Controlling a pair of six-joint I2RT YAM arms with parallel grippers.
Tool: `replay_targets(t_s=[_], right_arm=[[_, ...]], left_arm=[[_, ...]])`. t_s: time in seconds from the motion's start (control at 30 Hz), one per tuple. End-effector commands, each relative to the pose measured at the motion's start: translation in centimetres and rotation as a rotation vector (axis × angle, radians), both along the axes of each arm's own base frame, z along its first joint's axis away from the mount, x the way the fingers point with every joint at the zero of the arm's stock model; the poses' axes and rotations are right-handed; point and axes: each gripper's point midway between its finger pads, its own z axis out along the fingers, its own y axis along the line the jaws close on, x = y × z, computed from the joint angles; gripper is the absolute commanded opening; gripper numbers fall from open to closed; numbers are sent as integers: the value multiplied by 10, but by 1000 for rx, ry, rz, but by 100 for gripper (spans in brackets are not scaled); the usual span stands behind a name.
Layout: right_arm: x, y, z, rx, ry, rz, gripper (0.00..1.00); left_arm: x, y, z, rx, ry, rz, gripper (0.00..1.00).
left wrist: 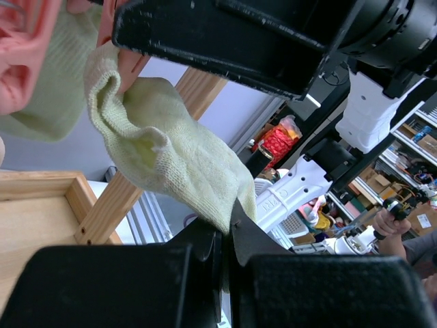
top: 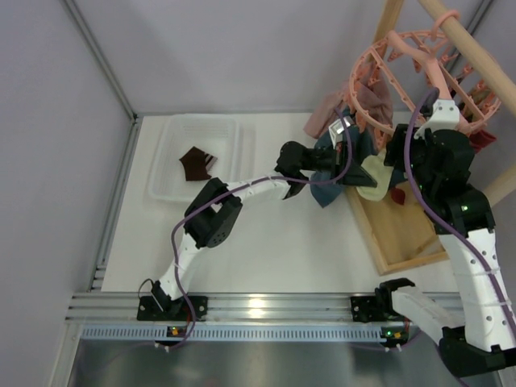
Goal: Remove the socks clipped to the hanger
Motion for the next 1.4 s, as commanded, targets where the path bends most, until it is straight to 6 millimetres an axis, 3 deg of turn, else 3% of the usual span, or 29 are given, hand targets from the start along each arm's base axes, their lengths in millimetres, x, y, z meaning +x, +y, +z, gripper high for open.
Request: replay_targets(t_s=[0.0,0.33,0.73,0.9,0.93,1.0,1.23,1.37], right_arm=[[8,6,16,16,-79,50,58],[15,21,21,61,-160,134,56],[16,13,31,80,-206,112,49],[20,13,25,95,-189,110,25],[21,12,25,100,-188,106,11],[22,11,24,103,-182,101,0],[19,11,25,126,-182,95,0],[19,8,23,150,-166,64,0]], left_arm=[[-9,16,22,-78,-66,-32,0],[-6,16,20,-76,-48,-51,0],[2,16,13,-64,-23,-50,0],[3,16,11,-59,-17,-52,0],[2,16,12,-61,-18,-52,0],[2,17,12,-61,-22,-53,0],[6,19,-5,-19,8,-53,0],[13,27,-31,59,42,-40,0]])
